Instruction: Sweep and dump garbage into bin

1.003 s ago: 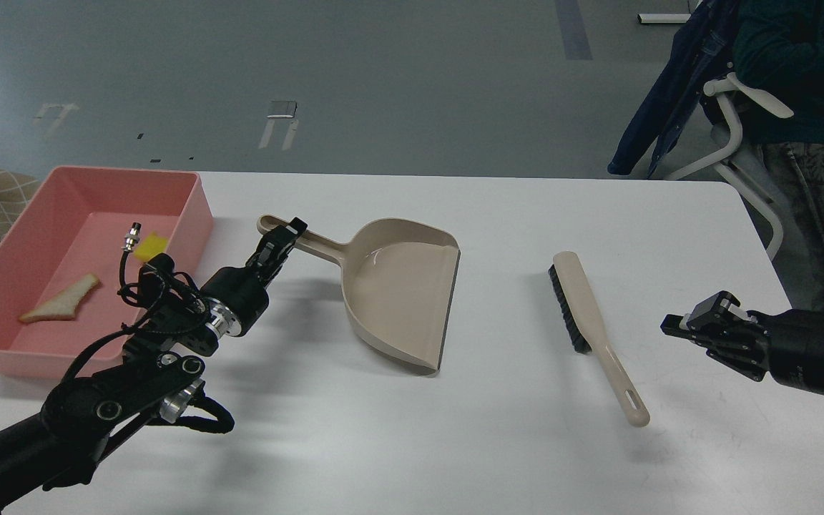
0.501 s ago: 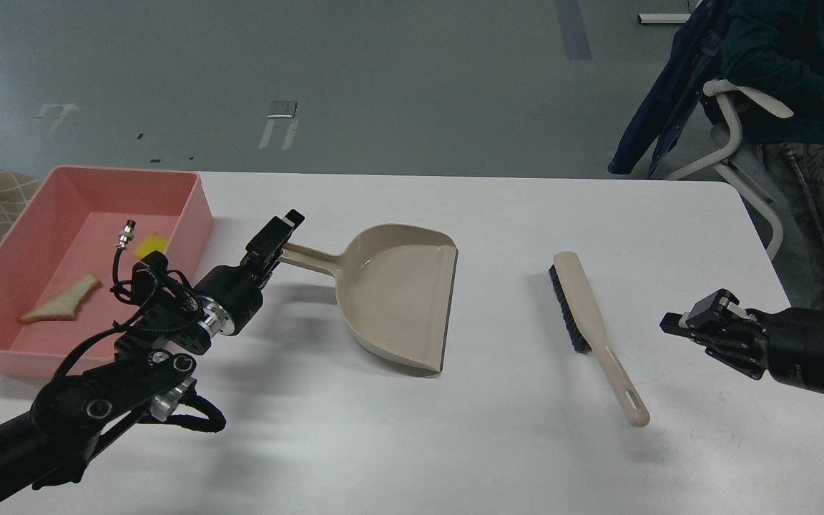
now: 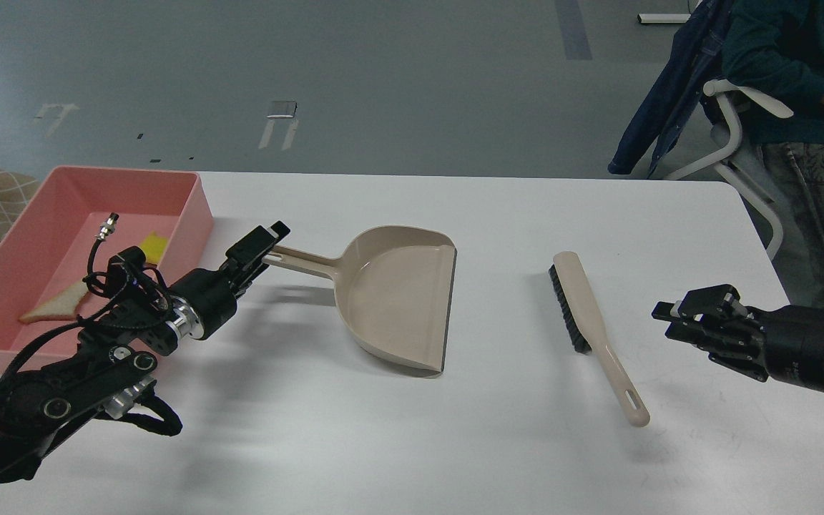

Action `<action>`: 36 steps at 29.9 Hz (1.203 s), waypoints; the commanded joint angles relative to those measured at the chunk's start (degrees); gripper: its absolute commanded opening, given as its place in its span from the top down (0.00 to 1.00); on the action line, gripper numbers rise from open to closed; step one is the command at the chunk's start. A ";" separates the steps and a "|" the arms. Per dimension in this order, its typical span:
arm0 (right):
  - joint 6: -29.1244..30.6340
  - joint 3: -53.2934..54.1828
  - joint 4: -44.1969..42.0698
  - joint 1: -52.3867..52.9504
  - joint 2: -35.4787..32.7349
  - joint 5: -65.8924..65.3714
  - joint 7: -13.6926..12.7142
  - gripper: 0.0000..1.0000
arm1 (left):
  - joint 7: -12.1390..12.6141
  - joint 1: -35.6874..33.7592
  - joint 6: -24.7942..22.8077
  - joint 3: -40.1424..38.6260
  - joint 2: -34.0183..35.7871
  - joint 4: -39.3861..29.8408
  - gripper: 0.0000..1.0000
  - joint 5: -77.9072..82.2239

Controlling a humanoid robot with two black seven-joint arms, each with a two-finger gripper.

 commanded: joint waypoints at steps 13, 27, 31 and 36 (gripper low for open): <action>-0.70 0.29 -0.27 0.00 -0.07 0.61 0.00 0.05 | -1.15 4.07 -8.94 1.70 15.27 -9.69 0.02 0.03; -1.23 8.97 -1.49 0.00 0.02 5.96 -0.09 0.00 | -7.85 3.98 -29.07 -18.39 29.45 -13.66 0.02 -17.52; -1.32 15.48 -5.27 0.00 1.68 10.45 -0.09 0.00 | -6.00 3.01 -29.34 -25.89 28.66 -12.96 0.02 -21.33; -3.42 26.62 -14.04 0.09 8.70 12.83 -0.18 0.00 | -1.61 -1.89 -29.17 -30.56 26.65 -9.37 0.02 -24.32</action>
